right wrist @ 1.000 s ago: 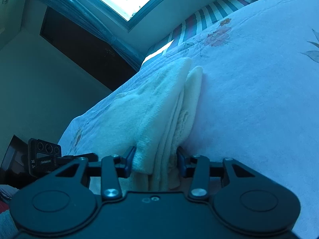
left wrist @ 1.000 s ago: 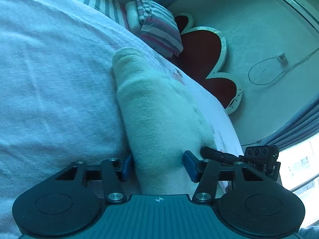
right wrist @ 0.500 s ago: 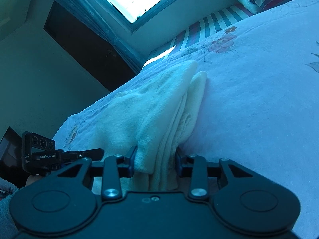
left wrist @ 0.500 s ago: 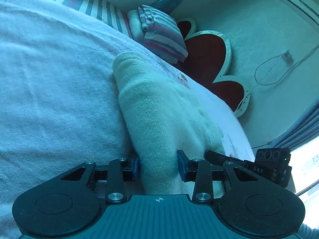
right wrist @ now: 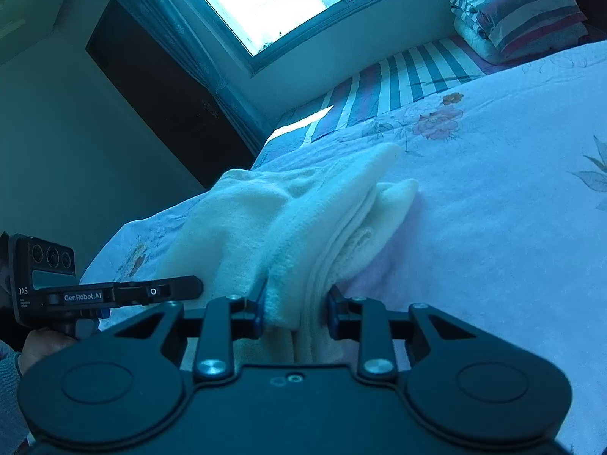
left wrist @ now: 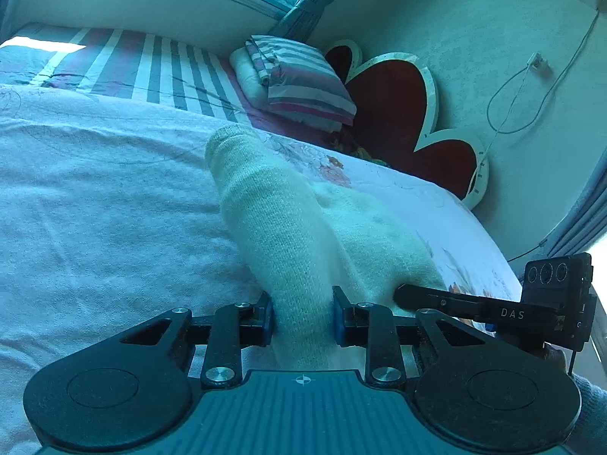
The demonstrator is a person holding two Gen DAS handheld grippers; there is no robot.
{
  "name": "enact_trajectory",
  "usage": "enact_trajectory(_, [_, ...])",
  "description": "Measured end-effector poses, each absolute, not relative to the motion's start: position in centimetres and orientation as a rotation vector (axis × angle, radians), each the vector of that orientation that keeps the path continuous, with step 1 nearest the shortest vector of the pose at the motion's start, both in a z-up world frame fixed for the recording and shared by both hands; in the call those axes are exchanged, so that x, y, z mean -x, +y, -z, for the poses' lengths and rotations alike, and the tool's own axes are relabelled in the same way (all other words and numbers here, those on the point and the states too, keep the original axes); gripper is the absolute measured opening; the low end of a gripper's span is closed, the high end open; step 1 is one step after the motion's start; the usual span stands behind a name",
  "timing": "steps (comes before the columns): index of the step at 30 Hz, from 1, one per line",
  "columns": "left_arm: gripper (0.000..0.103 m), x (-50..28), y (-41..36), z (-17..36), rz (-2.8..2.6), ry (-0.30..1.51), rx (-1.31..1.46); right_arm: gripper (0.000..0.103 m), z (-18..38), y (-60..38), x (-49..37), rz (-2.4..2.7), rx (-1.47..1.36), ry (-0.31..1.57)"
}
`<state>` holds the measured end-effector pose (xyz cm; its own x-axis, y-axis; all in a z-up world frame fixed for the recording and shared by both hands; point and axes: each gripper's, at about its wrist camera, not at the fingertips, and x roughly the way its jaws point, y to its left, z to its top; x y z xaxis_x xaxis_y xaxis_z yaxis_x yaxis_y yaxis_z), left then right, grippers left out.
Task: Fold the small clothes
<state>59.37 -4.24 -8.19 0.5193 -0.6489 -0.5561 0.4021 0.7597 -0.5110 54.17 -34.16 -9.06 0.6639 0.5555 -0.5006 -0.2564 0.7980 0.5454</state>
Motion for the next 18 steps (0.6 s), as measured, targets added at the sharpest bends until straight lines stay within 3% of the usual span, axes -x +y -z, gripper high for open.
enact_trajectory(18, [0.029,-55.2,13.5,3.7,0.541,0.742,0.333,0.030,5.2,-17.7,-54.5,-0.585,-0.456,0.683])
